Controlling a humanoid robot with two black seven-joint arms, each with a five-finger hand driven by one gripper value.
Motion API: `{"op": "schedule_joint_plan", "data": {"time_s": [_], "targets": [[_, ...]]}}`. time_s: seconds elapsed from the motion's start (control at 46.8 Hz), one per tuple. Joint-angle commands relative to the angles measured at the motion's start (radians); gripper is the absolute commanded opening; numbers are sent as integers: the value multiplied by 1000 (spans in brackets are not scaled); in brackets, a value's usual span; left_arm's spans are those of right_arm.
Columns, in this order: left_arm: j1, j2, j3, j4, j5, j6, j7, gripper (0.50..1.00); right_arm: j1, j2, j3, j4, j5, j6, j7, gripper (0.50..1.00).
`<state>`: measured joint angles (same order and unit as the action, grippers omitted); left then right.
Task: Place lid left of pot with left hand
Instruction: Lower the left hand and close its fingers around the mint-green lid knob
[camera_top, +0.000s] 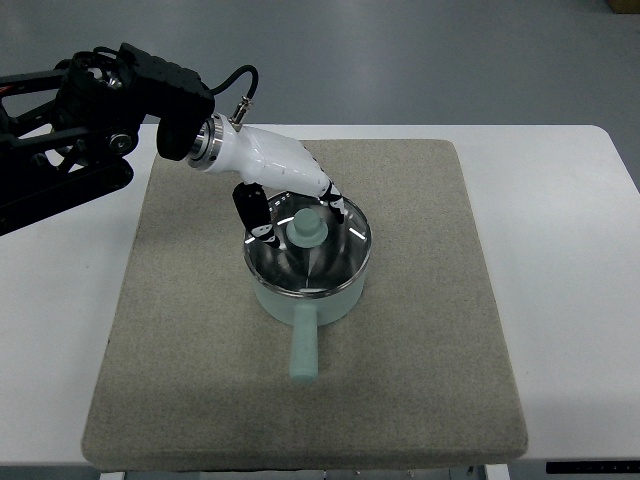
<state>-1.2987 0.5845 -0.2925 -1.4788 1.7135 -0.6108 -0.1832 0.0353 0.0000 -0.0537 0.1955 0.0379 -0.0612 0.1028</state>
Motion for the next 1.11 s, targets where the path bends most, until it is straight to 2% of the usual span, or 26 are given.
{"op": "schedule_joint_plan", "data": {"time_s": [0.0,0.939,1.046,1.089], "targets": [[2,0,1,0,8,0,1,827,0,0,0,-1,0,0,0,924],[-22,-17,-2,11,6,0,-1,827,0,0,0,-1,0,0,0,924],[-22,-18,-2,9,6,0,-2,816,0,0,0,-1,0,0,0,924],[-22,-18,-2,9,6,0,-2,793,0,0,0,-1,0,0,0,924]]}}
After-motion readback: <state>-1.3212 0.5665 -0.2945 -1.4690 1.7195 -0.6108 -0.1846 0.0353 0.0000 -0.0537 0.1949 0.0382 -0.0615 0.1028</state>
